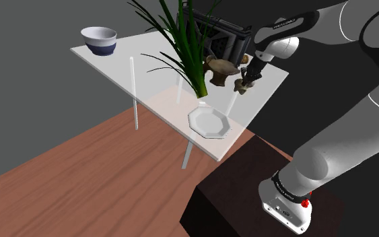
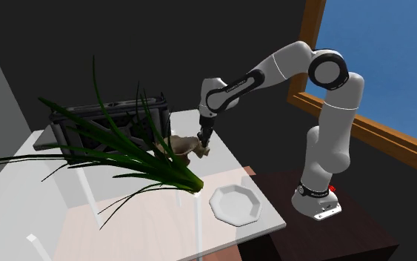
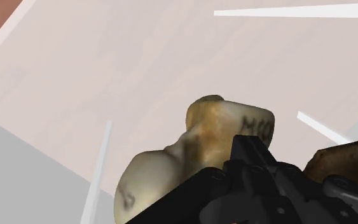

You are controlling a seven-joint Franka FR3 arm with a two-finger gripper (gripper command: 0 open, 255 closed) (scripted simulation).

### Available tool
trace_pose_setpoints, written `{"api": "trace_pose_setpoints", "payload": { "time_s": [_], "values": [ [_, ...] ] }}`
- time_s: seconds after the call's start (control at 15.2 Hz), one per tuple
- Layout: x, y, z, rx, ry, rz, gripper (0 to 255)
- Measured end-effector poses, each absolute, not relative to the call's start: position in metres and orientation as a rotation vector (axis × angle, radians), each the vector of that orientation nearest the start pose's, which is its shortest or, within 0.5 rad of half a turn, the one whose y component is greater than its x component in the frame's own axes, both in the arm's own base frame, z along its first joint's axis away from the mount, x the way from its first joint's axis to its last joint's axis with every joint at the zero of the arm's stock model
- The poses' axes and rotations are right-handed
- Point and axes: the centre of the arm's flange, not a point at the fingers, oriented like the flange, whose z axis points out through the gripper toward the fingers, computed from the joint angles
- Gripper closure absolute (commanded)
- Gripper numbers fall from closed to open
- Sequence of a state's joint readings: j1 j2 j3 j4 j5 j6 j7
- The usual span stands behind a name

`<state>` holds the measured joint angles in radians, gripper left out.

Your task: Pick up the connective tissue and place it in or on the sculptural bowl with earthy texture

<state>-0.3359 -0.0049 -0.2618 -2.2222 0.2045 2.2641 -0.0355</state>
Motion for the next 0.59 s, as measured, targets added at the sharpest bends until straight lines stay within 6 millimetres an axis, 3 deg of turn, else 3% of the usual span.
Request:
{"api": "trace_pose_setpoints", "payload": {
  "time_s": [0.07,0.33,0.59],
  "values": [
    [0.441,-0.296,0.384,-2.823,1.017,-0.153,0],
    [0.401,-0.278,0.378,-2.771,1.039,-0.290,0],
    [0.401,-0.276,0.360,-2.763,1.043,-0.311,0]
  ]
}}
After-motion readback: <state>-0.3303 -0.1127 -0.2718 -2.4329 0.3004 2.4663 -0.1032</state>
